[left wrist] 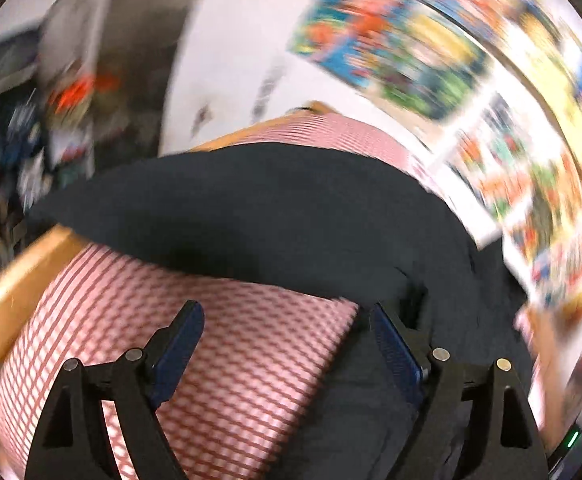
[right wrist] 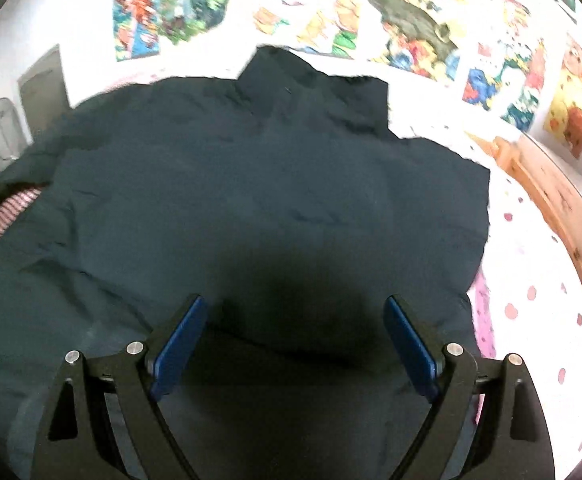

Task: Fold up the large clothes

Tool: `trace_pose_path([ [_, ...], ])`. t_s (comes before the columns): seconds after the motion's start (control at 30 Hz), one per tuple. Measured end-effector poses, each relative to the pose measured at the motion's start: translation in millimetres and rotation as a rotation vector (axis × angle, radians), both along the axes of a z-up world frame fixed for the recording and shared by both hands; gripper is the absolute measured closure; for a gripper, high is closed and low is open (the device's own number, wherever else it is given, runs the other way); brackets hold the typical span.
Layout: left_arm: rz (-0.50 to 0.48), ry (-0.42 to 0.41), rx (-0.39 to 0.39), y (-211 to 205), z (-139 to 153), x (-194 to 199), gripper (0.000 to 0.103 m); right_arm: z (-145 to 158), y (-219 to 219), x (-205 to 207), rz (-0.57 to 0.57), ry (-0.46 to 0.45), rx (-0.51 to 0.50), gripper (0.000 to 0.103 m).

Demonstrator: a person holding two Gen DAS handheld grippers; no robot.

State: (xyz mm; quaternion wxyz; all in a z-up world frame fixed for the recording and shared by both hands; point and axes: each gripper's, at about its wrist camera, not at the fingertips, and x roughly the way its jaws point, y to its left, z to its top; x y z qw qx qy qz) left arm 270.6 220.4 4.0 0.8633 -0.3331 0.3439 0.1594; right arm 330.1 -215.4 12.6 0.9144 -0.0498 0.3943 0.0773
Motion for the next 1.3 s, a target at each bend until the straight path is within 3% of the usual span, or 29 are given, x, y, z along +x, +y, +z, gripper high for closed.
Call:
trace_pose_path([
  [0.1,0.091,-0.010,-0.149,34,-22,-3,0.019,6,24,3,0.068,-0.005,0.017,0.016],
  [0.2,0.175,-0.034,-0.215,56,-40,-5,0.019,5,47,12,0.117,-0.016,0.004,0.016],
  [0.33,0.248,-0.032,-0.198,60,-51,-3,0.019,3,77,32,0.143,-0.023,-0.022,0.016],
  [0.5,0.314,-0.047,-0.199,64,-56,6,0.021,-12,113,69,0.124,0.043,-0.011,0.016],
  [0.57,0.318,-0.059,-0.172,64,-53,5,0.023,-19,124,79,0.119,0.064,-0.006,0.016],
  [0.8,0.317,-0.064,-0.098,71,-45,9,0.079,-47,142,95,0.101,0.089,-0.054,0.013],
  [0.9,0.307,-0.075,-0.071,73,-42,8,0.090,-49,142,94,0.101,0.081,-0.049,0.012],
  [1.0,0.297,-0.105,-0.022,70,-31,9,0.094,-45,141,92,0.102,0.074,-0.036,0.012],
  [1.3,0.141,-0.286,0.359,9,54,24,0.096,-23,106,78,0.044,0.001,0.009,0.012],
])
